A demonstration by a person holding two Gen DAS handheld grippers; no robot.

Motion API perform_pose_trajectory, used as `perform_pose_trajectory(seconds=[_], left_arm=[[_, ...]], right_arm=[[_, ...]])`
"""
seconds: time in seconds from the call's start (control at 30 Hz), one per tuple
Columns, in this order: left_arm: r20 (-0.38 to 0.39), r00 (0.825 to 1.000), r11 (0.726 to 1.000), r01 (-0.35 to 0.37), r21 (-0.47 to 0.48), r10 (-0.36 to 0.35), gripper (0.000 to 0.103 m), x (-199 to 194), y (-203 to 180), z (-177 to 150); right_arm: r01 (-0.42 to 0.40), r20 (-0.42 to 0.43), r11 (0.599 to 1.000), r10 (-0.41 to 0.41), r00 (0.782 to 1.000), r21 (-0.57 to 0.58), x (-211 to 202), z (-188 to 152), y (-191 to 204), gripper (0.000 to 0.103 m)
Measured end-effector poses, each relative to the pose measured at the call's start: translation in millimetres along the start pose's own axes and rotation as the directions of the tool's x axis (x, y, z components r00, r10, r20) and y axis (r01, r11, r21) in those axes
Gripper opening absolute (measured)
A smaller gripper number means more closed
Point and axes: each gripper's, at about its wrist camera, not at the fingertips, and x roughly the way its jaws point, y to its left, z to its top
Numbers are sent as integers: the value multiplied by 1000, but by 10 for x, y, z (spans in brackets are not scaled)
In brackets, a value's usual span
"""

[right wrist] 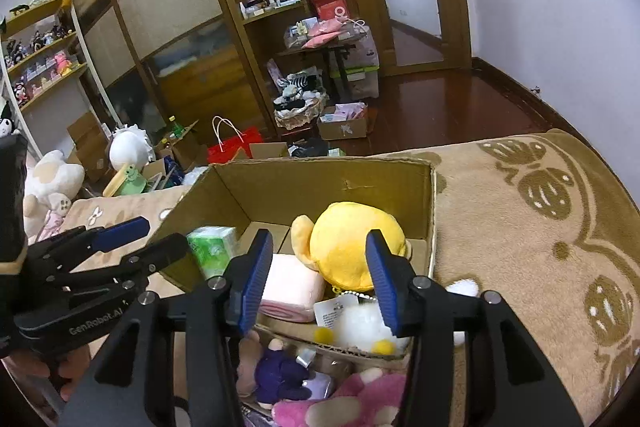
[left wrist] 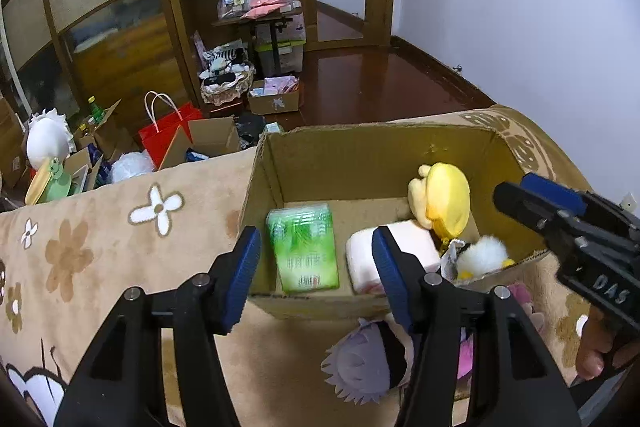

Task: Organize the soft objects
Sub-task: 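Lift both items into the cardboard box and open both tools, then withdraw both tools from the box toward the remaining items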

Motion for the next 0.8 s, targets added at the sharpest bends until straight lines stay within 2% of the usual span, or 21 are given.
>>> perform_pose_trajectory(seconds=[0.1,0.17,0.2,0.27,0.43,0.53,0.8], left_arm=[[-12,1000,1000,-12,-2,12,65,-63,10,-47],[-10,1000,1000,-19,-10,19,71,-143,34,-88],[-8,1000,1000,-18,-14,18,71,-176,43,-96],[-7,1000,1000,-17,-15,17,79,-257,63,-121],[24,999,999,-36,-18,37,90,-515,86,-184],[54,998,999,-31,-32,33,96,-722,95,-234],[95,995,998,-17,-55,22,99,-1063,48,-383]], right_arm=[[3,15,1000,-3,1000,11,-93,17,0,66],[16,32,1000,-17,999,20,-182,20,-4,81],[15,40,1000,-16,999,26,-226,24,-3,84],[5,52,999,-7,999,32,-310,26,2,88],[15,80,999,-19,997,50,-544,19,12,101],[14,94,998,-20,995,58,-719,-2,41,102],[57,129,997,-64,990,58,-1111,-87,135,103]])
